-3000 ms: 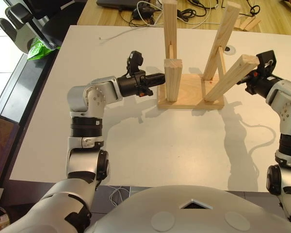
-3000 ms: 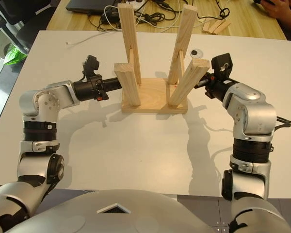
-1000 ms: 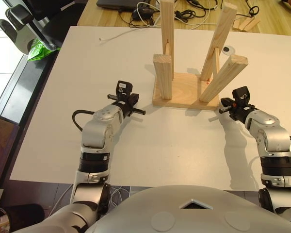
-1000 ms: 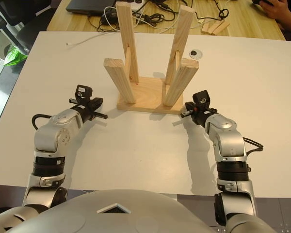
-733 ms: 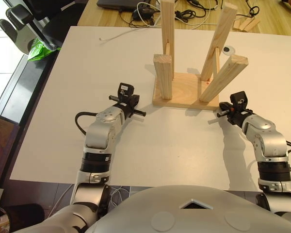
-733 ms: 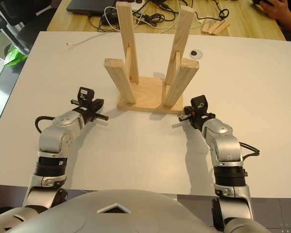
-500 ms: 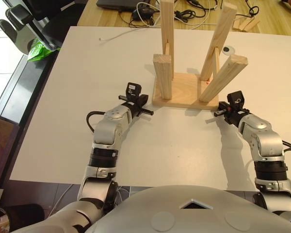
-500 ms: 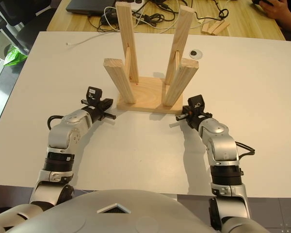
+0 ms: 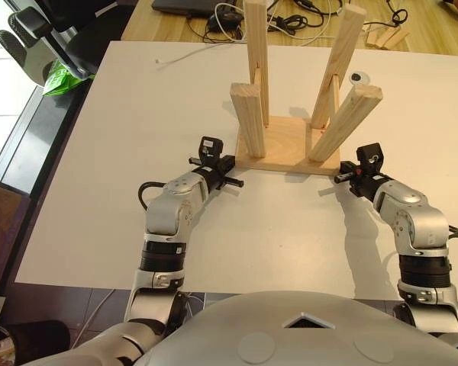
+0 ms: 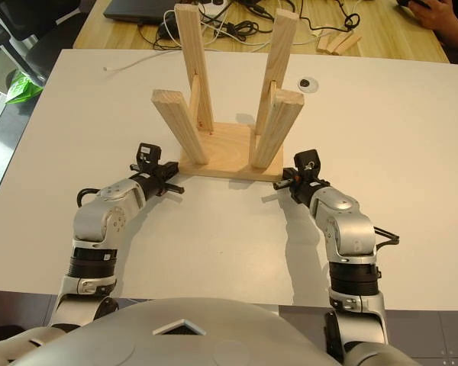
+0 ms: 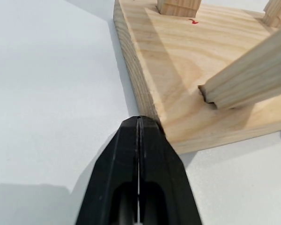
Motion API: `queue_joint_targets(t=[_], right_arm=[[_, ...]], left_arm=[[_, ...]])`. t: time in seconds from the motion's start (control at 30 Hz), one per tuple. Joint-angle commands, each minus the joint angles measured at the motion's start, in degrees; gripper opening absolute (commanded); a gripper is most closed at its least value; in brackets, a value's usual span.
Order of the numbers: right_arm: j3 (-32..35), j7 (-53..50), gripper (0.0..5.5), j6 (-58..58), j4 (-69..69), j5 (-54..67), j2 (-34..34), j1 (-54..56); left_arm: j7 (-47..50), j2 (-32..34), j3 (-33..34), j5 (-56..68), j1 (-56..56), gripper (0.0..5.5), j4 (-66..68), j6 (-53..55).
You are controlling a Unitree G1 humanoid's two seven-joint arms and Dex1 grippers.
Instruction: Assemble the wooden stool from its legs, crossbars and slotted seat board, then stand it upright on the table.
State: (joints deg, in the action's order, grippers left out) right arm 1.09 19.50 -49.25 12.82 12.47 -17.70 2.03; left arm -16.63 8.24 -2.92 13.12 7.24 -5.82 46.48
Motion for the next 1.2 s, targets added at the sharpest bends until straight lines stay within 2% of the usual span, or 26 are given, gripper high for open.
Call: queue_joint_targets(t=[0.03, 0.53, 1.2], right_arm=[[0.0, 2.8, 0.05, -2.5, 5.2, 5.2, 1.6, 1.7], [1.6, 3.2, 0.05, -6.8, 10.9, 8.6, -0.3, 4.3], [4.5, 2.8, 0.05, -9.7, 12.9, 13.4, -1.8, 8.5]], left_arm=[[-1.8, -1.7, -0.6, 3.7, 1.2, 0.0, -4.7, 2.5], [-0.9, -0.5, 3.8, 6.2, 6.5, 0.0, -16.7, 10.4], [-0.1, 1.7, 10.6, 8.7, 11.1, 0.0, -19.3, 13.1]])
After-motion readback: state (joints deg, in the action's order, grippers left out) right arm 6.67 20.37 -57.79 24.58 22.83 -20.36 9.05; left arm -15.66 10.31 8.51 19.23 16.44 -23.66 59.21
